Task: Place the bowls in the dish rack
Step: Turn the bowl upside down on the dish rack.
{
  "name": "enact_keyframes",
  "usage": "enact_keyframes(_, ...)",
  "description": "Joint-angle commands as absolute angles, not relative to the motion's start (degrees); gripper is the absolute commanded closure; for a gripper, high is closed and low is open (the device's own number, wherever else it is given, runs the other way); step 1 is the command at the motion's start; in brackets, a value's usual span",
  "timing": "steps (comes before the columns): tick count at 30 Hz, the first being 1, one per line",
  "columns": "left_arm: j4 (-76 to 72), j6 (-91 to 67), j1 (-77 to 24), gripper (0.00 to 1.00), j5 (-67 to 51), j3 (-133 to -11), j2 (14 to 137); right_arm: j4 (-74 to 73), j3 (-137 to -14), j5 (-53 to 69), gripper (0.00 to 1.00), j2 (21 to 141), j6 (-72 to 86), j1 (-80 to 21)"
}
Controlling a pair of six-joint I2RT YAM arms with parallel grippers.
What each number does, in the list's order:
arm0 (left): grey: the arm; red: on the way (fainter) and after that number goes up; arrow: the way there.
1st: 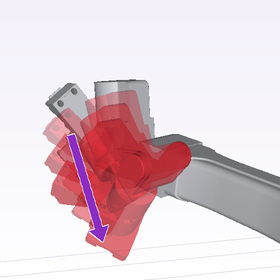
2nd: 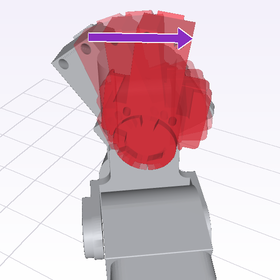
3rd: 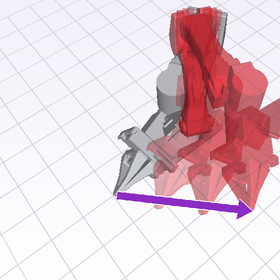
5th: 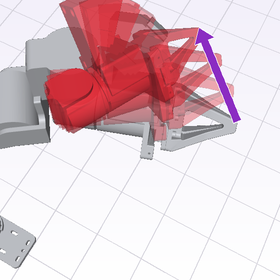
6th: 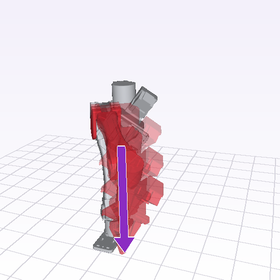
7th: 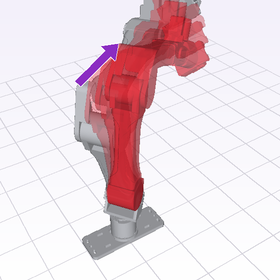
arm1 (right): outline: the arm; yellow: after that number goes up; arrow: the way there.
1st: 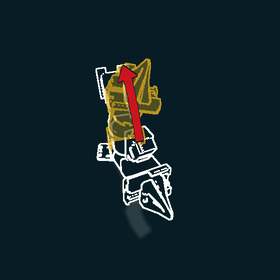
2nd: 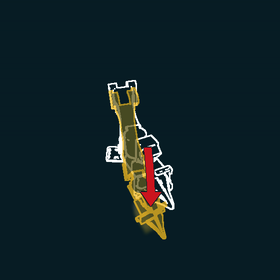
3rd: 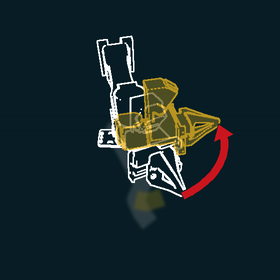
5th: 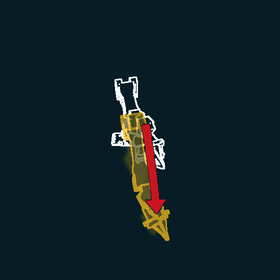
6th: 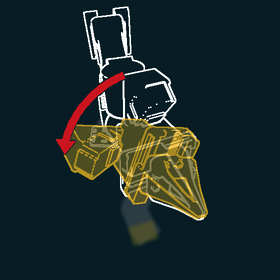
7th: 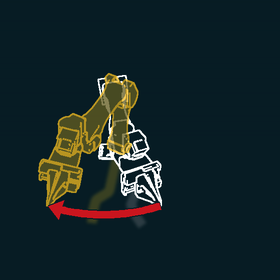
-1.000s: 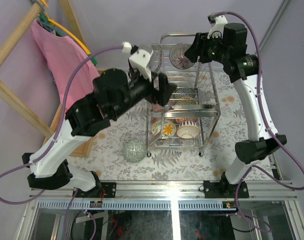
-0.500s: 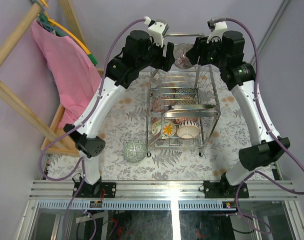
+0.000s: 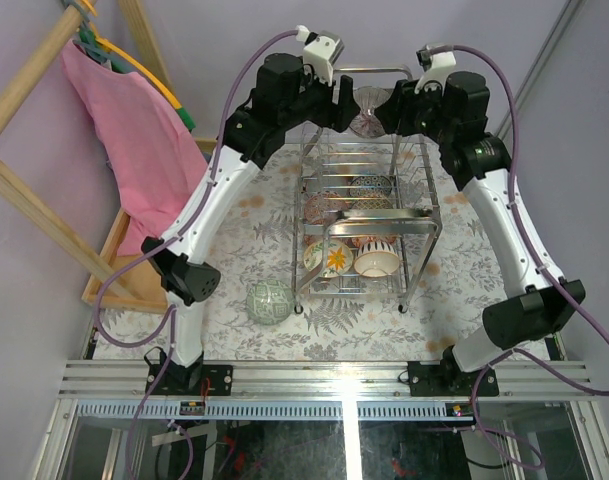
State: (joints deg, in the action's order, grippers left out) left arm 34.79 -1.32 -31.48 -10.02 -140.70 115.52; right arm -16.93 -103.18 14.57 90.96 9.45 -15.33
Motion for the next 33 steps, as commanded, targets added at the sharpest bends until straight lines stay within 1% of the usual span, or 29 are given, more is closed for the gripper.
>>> enact_keyframes(1,28.93,-3.91,-31.29,0.33,-13.06,-141.68,117.53,-14.99,-100.39,14.84,0.51,84.66,11.15,-15.23)
enact_keyframes(7,27.42,-4.41,-31.29,0.39,-12.86,-141.94,119.95,-15.48,-97.03,14.33,0.51,77.90,11.39,-15.12)
enact_keyframes(10,27.21,-3.96,-31.31,0.46,-11.65,-141.83,120.64,-16.56,-97.06,14.24,0.51,75.24,11.72,-15.12)
enact_keyframes(12,27.08,-3.80,-31.24,0.50,-11.25,-141.86,121.09,-17.02,-96.91,14.23,0.51,73.67,11.93,-15.13)
enact_keyframes(14,26.86,-3.49,-31.35,0.57,-10.80,-141.66,121.26,-17.32,-96.33,14.29,0.51,72.21,12.12,-15.12)
enact_keyframes(18,25.63,-3.25,-31.34,0.83,-9.69,-140.22,120.70,-18.21,-94.72,14.02,0.51,69.95,12.02,-15.12)
enact_keyframes(20,24.82,-2.92,-31.39,0.89,-9.28,-138.67,119.85,-18.54,-93.30,13.89,0.51,69.04,11.75,-15.12)
enact_keyframes(22,24.17,-2.83,-31.38,0.99,-9.07,-137.99,119.21,-18.75,-92.57,13.85,0.51,68.62,11.75,-15.16)
enact_keyframes(26,22.50,-1.95,-31.86,1.00,-7.61,-137.47,117.78,-18.39,-90.73,14.87,0.51,67.43,12.69,-15.12)
enact_keyframes(29,19.42,0.20,-33.03,1.00,-5.02,-134.88,115.16,-17.88,-89.00,15.90,0.51,66.01,13.99,-15.12)
enact_keyframes(33,14.45,6.01,-35.40,1.00,-0.43,-131.66,111.82,-17.15,-85.87,15.67,0.51,62.62,15.93,-15.17)
